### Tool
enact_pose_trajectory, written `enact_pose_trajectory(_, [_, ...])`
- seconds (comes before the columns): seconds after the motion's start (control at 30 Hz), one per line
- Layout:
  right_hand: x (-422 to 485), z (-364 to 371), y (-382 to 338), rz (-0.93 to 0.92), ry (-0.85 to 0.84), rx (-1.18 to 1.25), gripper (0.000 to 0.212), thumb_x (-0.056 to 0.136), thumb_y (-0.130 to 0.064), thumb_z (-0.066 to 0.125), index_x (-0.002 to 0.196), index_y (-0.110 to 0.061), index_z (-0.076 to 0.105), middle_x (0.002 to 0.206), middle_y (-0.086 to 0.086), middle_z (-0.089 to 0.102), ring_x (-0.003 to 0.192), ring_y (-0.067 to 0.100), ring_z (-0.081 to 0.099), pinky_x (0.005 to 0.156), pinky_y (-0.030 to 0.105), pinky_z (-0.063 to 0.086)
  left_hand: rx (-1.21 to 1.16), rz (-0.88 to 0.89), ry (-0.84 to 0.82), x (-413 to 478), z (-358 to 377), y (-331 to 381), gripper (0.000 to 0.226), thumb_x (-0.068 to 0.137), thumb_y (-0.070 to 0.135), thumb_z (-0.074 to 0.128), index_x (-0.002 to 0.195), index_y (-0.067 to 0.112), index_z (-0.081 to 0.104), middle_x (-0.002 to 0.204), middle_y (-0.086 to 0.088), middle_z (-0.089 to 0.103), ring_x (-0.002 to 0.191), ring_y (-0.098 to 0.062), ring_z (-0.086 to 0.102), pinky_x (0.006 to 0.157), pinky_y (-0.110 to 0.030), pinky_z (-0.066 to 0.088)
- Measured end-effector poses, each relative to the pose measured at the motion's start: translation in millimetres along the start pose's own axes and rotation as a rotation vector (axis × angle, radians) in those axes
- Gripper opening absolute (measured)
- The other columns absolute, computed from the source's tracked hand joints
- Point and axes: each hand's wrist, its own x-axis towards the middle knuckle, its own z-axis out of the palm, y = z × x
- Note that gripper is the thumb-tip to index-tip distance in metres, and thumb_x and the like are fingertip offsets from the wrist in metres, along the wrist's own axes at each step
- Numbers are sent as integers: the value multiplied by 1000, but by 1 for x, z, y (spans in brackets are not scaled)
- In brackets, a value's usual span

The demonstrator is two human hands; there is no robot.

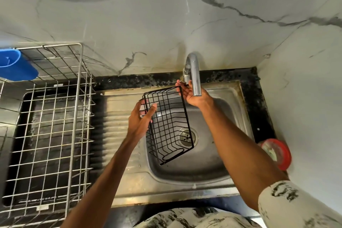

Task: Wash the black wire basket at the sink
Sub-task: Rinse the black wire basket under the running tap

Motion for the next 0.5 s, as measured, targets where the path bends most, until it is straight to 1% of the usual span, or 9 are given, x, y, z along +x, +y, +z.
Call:
enact_pose_trajectory(0.03, [-1,1,-1,13,25,46,44,107,-20,43,89,6,73,90,21,75,89,28,71,97,38,54,3,-2,-6,-1,-1,0,95,71,88,58,146,31,48,127,-4,70,105,-25,73,66,-35,64])
enact_pose_trajectory(0.1, [-2,3,-2,7,66,69,45,106,-17,42,83,4,74,86,18,74,81,26,72,88,35,57,7,-1,-14,-2,-1,-1,93,71,88,57,145,32,48,125,-3,71,103,-25,73,73,-43,65])
enact_pose_trajectory(0.13, [-4,2,-4,3,66,72,46,106,-17,41,81,3,74,83,17,74,77,24,71,86,33,57,7,-4,-15,-2,-1,-1,92,72,88,58,145,33,48,126,-2,70,103,-25,73,77,-47,65])
enact_pose_trajectory(0.2, [-9,1,-8,-1,81,58,52,107,-17,40,75,4,75,77,15,71,73,22,68,90,30,53,2,3,-19,-2,1,-2,86,77,83,60,145,33,48,127,-1,69,104,-23,72,79,-46,64])
enact_pose_trajectory(0.23, [-11,1,-9,-10,86,56,51,107,-16,39,76,6,73,76,16,69,74,22,65,92,31,52,-3,12,-17,-2,3,-2,80,81,78,61,145,31,49,126,0,69,105,-21,71,80,-45,64])
enact_pose_trajectory(0.3, [-10,0,-12,-15,106,62,42,107,-17,36,91,6,67,77,17,65,74,22,62,88,35,53,-9,19,-17,-3,4,0,73,87,70,63,145,29,50,118,6,69,104,-18,71,79,-42,63])
enact_pose_trajectory(0.4, [0,-1,-13,-53,181,-13,35,109,-17,35,102,7,60,76,18,62,68,21,61,76,34,55,-15,7,-22,-5,5,5,73,85,66,61,145,26,50,107,10,71,91,-16,75,67,-32,59])
enact_pose_trajectory(0.47, [14,-2,-15,-30,198,-79,36,109,-19,36,114,9,58,69,17,66,58,19,64,59,28,55,-23,8,-21,-6,5,8,72,86,66,62,144,27,50,108,8,72,92,-17,75,64,-29,57])
enact_pose_trajectory(0.5, [21,-3,-16,-18,193,-100,35,109,-20,36,116,7,58,64,16,67,52,19,65,53,28,54,-29,5,-20,-6,5,8,70,86,67,63,144,28,51,108,9,71,95,-19,74,64,-30,57])
